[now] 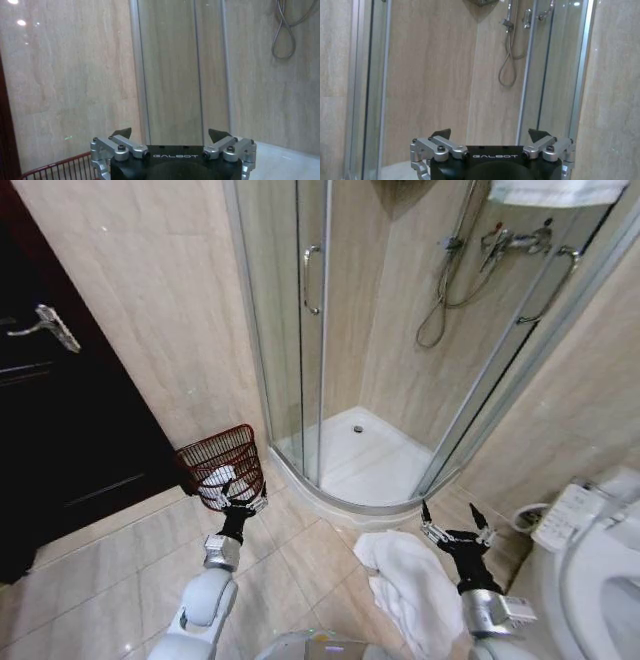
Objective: Discard the used towel into the hamper.
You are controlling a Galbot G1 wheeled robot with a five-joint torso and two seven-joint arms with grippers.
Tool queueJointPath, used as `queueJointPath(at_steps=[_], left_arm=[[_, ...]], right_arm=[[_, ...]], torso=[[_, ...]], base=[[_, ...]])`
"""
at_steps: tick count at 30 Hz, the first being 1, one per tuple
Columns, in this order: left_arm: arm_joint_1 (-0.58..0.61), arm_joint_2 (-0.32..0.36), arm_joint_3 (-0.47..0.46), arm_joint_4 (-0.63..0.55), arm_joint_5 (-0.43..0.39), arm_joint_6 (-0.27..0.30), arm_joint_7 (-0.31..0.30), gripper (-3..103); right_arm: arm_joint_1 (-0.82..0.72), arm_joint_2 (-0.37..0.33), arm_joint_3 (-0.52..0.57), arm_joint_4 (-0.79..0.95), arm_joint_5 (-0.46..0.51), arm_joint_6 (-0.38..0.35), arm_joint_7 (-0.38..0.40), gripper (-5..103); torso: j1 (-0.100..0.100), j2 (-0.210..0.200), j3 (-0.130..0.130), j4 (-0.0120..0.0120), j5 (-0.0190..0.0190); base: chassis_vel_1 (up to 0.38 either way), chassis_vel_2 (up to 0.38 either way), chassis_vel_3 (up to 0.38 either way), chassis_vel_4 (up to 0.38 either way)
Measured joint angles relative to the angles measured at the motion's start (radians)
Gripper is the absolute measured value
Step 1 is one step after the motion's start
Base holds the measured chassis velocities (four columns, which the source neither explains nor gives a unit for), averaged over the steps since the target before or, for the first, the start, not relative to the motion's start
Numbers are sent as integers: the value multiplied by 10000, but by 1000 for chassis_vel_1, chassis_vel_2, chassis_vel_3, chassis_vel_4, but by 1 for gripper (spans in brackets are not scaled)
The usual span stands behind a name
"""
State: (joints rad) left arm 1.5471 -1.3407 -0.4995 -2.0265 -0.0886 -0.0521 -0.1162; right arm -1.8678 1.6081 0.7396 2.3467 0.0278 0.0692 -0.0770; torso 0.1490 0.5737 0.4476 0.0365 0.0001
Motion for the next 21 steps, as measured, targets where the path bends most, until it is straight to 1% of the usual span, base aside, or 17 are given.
queueJointPath(at_steps=[3, 11, 16, 18, 21], left_arm=[[46, 6, -50, -7, -136, -96, 120, 100], [55, -40, -16, -50, -167, -130, 140, 100], [63, -46, -6, -96, -156, -130, 149, 100], [67, -45, -3, -116, -140, -119, 156, 100], [64, -43, -2, -117, -131, -114, 163, 100]], right_arm=[[3, 0, -26, 0, -61, 4, 0, 100], [20, 0, -11, 49, -113, -18, 27, 100], [24, -1, 23, 53, -85, 3, 157, 100], [1, 0, -17, 109, 91, -59, 241, 100], [-5, 0, -15, 113, 103, -60, 252, 100]], torso=[[0, 0, 0, 0, -1], [-1, 0, 0, 1, -2], [0, 0, 0, -1, 0], [0, 0, 0, 0, 0], [0, 0, 0, 0, -2]], base=[[-102, -93, 109, 109], [-99, -105, 96, 100], [-63, -67, 58, 47], [0, 0, 0, 0], [0, 0, 0, 0]])
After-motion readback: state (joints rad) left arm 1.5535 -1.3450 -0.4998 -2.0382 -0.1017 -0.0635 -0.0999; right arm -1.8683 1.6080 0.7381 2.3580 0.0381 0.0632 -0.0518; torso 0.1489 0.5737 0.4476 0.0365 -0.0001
